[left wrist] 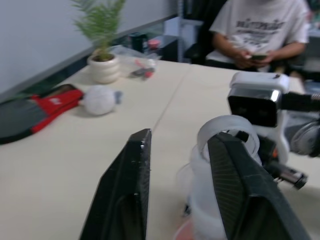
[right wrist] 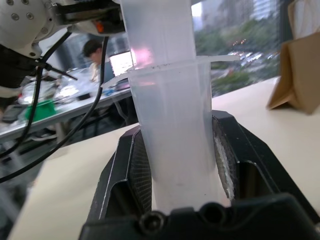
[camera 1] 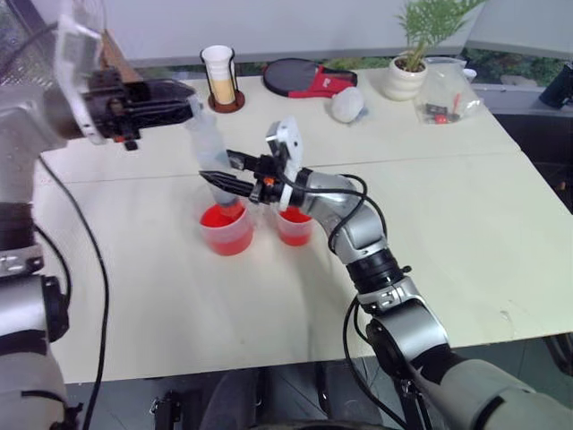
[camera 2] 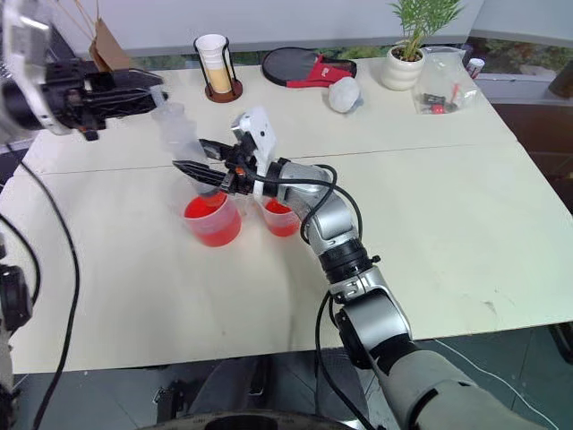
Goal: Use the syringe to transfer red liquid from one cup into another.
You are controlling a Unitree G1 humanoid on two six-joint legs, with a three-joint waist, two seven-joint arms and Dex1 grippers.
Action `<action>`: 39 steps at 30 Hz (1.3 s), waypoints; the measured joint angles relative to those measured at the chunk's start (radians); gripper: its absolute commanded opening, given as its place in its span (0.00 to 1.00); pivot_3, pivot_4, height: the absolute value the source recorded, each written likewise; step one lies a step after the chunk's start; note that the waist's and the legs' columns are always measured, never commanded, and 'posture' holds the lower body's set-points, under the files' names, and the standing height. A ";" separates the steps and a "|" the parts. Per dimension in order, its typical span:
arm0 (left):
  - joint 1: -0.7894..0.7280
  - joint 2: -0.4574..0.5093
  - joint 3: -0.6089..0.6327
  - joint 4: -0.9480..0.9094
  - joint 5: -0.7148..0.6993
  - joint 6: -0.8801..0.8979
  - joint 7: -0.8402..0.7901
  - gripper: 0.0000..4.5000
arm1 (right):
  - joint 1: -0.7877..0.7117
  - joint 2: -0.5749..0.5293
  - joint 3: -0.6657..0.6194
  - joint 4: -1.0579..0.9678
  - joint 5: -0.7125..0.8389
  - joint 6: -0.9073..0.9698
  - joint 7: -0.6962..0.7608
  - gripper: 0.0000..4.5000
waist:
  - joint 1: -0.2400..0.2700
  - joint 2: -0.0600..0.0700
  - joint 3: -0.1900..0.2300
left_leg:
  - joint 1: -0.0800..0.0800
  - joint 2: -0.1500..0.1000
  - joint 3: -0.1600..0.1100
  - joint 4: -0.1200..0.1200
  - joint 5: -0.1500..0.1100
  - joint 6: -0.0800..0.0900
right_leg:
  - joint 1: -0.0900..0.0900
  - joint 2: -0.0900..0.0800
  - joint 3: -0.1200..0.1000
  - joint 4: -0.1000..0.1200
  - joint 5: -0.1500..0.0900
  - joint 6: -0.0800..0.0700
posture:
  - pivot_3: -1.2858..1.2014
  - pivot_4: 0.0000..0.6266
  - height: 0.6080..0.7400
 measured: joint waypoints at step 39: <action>-0.280 -0.337 -0.141 0.299 0.064 -0.175 -0.036 0.32 | 0.235 -0.347 -0.292 -0.588 0.375 0.535 -0.336 0.31 | 0.048 -0.002 0.000 | -0.001 -0.002 0.000 0.005 0.000 0.002 | 0.005 -0.001 0.000 -0.002 0.000 0.000 | 0.52 0.24 0.99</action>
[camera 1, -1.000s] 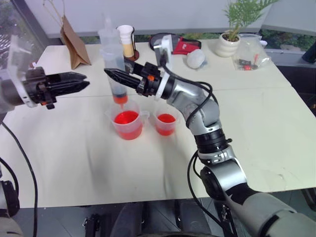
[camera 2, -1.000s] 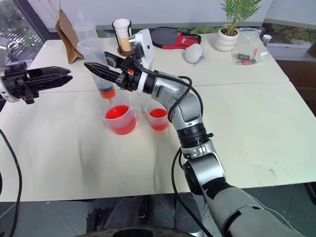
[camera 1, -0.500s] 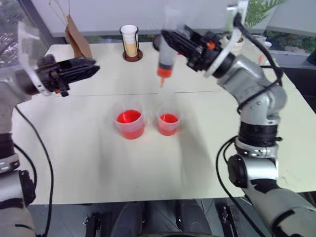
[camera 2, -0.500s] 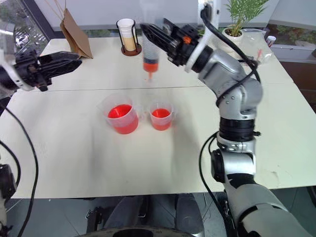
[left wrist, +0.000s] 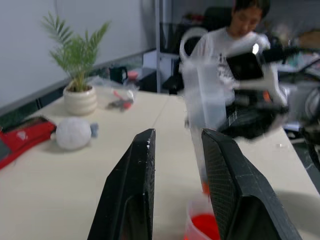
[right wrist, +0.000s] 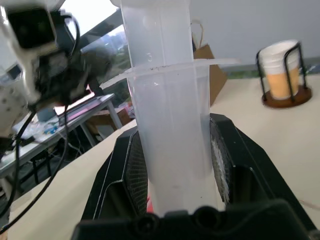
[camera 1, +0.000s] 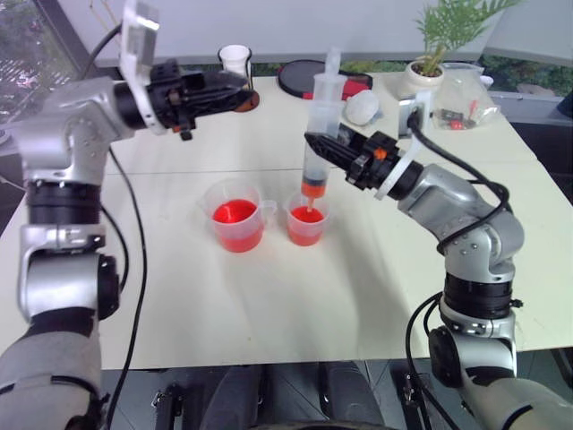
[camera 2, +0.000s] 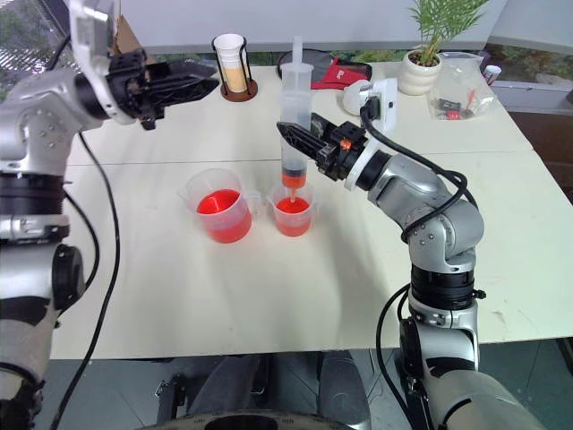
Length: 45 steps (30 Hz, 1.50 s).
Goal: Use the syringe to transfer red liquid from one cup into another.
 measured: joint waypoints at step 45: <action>-0.130 -0.337 0.006 0.313 0.205 -0.366 -0.084 0.02 | 0.036 -0.080 0.080 -0.022 -0.089 -0.087 0.024 0.31 | 0.017 -0.001 0.001 | -0.001 0.000 0.001 0.008 -0.003 0.005 | 0.001 0.000 -0.001 0.000 0.000 0.001 | 0.52 0.24 0.99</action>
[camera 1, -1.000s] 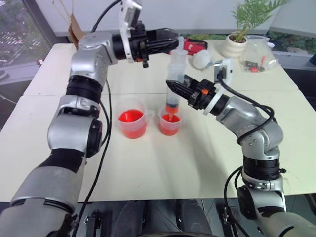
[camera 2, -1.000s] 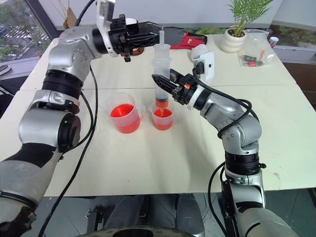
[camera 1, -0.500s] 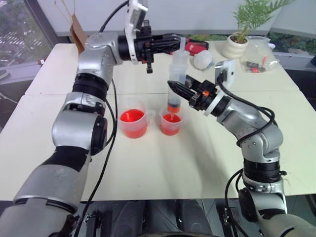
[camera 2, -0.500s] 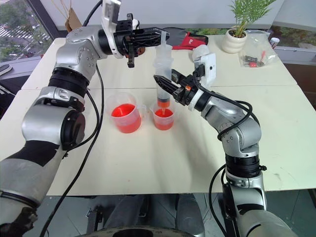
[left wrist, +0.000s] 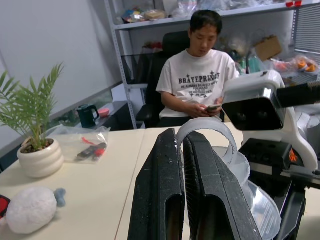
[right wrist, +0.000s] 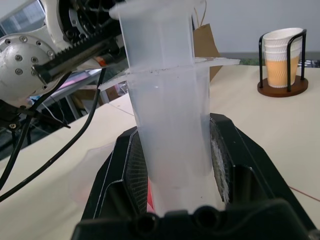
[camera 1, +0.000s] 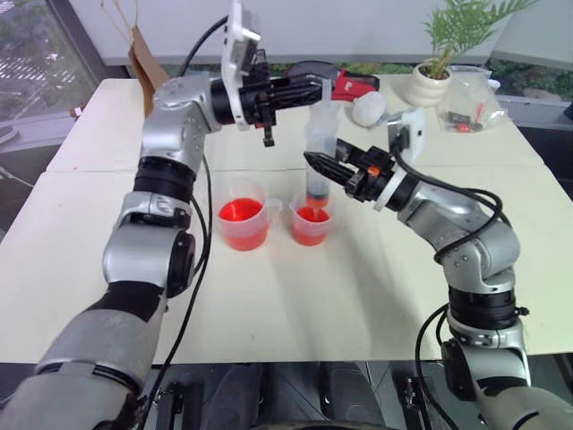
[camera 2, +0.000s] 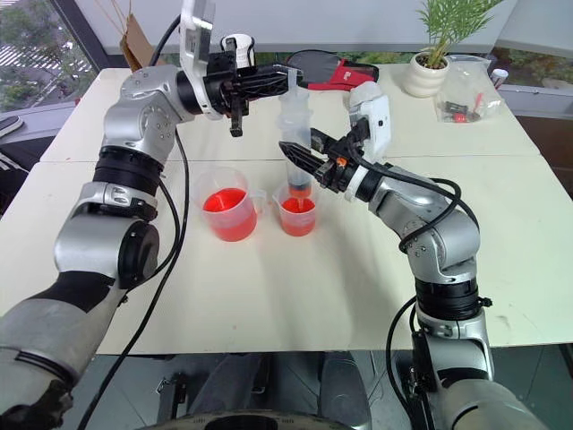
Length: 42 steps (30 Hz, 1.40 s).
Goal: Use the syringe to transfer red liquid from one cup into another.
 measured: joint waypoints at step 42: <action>0.504 0.494 0.037 -0.815 -0.191 0.607 0.002 0.42 | -0.381 -0.432 -0.336 0.372 0.480 0.622 -0.195 0.31 | 0.003 0.003 0.002 | 0.000 0.001 0.000 -0.003 -0.002 0.004 | 0.002 -0.001 0.002 -0.010 0.000 -0.001 | 0.52 0.24 0.99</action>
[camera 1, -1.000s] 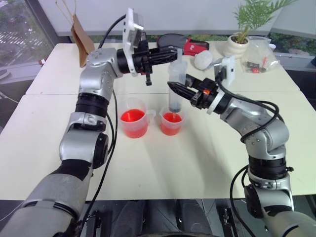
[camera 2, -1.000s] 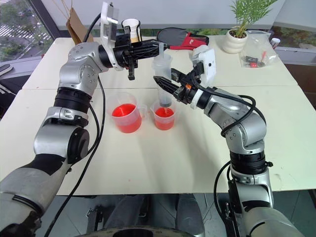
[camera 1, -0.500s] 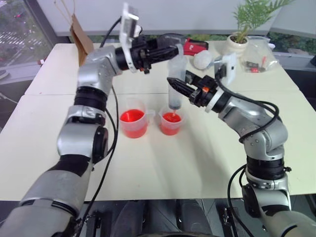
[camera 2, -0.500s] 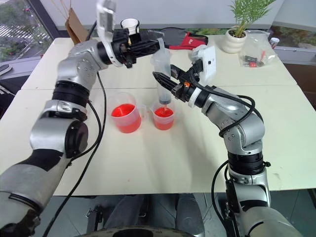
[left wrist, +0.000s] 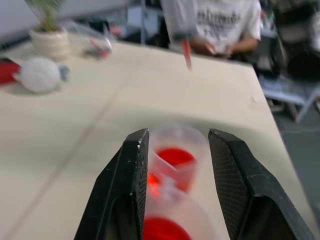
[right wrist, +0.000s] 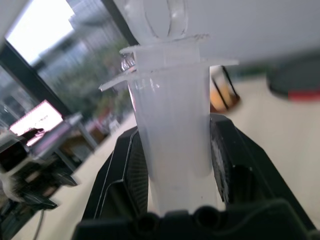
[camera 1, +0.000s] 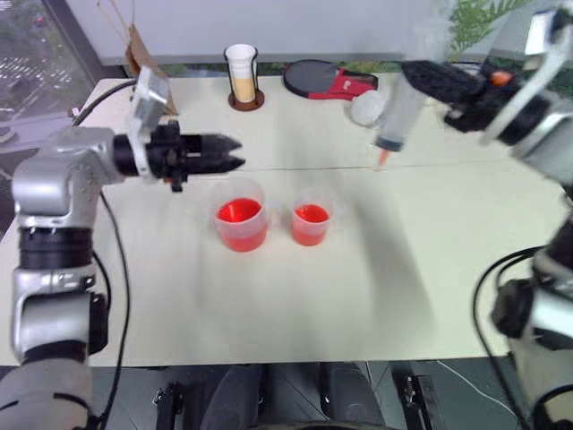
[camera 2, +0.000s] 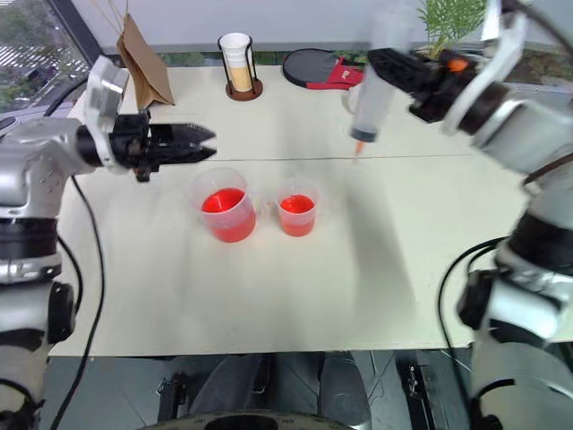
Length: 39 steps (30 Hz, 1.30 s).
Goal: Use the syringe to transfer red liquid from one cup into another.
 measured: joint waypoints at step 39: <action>0.296 0.108 0.323 -0.060 -0.082 -0.012 0.457 0.43 | 0.396 -0.084 0.172 0.123 -0.576 -0.517 0.517 1.00 | 0.000 0.000 -0.002 | 0.002 0.000 0.004 -0.001 0.000 0.000 | 0.002 0.000 -0.001 -0.003 0.000 0.001 | 0.52 0.24 0.99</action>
